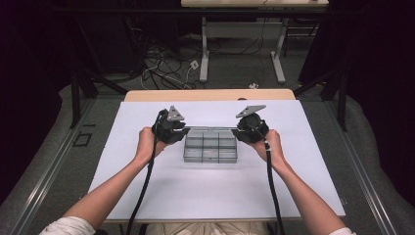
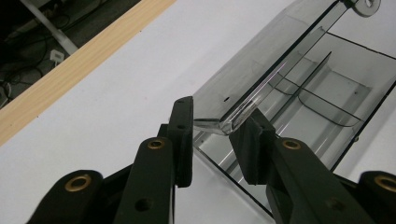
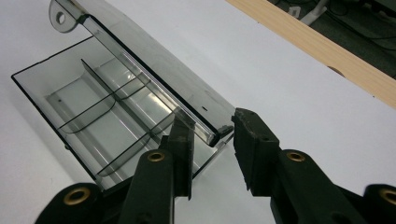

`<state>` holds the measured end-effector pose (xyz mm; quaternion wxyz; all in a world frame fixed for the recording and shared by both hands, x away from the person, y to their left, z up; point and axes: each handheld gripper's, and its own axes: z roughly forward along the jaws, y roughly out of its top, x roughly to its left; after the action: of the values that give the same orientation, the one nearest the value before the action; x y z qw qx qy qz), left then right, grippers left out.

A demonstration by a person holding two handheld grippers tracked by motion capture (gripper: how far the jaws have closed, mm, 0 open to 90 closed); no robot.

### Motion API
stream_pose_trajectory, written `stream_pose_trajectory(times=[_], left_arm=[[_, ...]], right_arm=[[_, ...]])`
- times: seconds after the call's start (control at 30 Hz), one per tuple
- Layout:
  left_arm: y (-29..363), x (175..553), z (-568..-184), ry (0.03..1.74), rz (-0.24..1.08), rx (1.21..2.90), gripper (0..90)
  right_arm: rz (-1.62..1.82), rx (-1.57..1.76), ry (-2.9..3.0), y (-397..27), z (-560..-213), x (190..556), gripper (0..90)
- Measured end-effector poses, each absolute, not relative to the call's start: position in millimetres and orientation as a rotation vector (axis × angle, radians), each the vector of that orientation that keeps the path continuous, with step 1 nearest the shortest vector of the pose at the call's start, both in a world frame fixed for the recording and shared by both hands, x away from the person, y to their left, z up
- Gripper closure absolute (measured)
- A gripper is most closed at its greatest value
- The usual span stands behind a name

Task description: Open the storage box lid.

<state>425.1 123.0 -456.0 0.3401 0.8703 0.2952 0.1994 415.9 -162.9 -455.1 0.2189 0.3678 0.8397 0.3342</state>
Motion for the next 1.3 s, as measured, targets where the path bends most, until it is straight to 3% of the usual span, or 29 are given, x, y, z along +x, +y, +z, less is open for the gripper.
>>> stream_pose_trajectory(times=[1.3], left_arm=[[126.3, 463.5, -459.4, 0.734, 0.348, 2.285, 68.4]], right_arm=[[0.807, 1.057, 2.413, -157.7, -464.1, 458.2, 73.4]])
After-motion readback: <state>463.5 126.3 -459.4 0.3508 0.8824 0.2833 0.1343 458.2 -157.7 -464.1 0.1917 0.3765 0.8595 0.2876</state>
